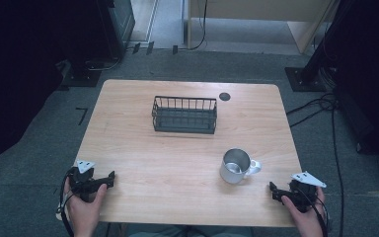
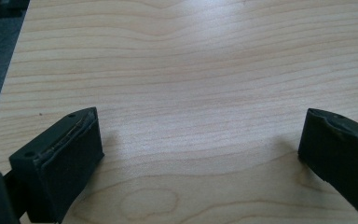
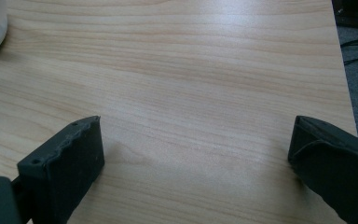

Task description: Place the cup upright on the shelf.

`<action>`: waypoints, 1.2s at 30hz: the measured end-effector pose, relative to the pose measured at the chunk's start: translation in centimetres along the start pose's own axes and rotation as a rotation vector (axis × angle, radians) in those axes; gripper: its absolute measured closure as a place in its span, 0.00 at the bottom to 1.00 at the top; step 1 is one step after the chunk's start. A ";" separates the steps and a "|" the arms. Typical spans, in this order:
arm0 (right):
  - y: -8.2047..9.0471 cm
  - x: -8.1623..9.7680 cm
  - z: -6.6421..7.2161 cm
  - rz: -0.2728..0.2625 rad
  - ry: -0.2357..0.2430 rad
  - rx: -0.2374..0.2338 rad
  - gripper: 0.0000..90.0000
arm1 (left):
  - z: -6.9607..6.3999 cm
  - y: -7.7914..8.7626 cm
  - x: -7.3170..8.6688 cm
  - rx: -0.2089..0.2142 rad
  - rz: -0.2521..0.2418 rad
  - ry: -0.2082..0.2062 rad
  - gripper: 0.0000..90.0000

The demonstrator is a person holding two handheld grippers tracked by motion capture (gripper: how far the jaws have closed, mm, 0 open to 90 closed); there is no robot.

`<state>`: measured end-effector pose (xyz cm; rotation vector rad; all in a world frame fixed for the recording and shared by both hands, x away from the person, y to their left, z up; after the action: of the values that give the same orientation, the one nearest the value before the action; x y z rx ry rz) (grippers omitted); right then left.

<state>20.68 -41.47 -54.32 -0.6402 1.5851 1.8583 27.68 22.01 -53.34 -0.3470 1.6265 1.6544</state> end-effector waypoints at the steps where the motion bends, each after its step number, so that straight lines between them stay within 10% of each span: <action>1: 0.0 0.0 0.0 0.000 0.001 0.000 0.03 | 0.0 0.0 0.0 0.000 0.000 0.000 0.00; 5: 0.3 0.0 0.0 -0.040 -0.005 -0.010 0.20 | 0.0 0.0 0.0 0.000 0.000 0.000 0.00; 36: 0.9 -3.6 6.4 -0.113 0.132 -0.235 0.41 | 0.0 0.0 0.0 0.000 0.000 0.000 0.00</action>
<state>22.76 -35.70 -50.07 -0.9536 1.3889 1.9673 27.68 22.00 -53.34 -0.3475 1.6261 1.6545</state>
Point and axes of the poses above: each handheld gripper's, and its own axes: y roughly backward along the jaws, x roughly out of its underside, z roughly to its left, the point moved 2 cm from there along -y, roughly forward along the jaws, and after that the axes turned 11 degrees about -y, right-handed, at the moved point
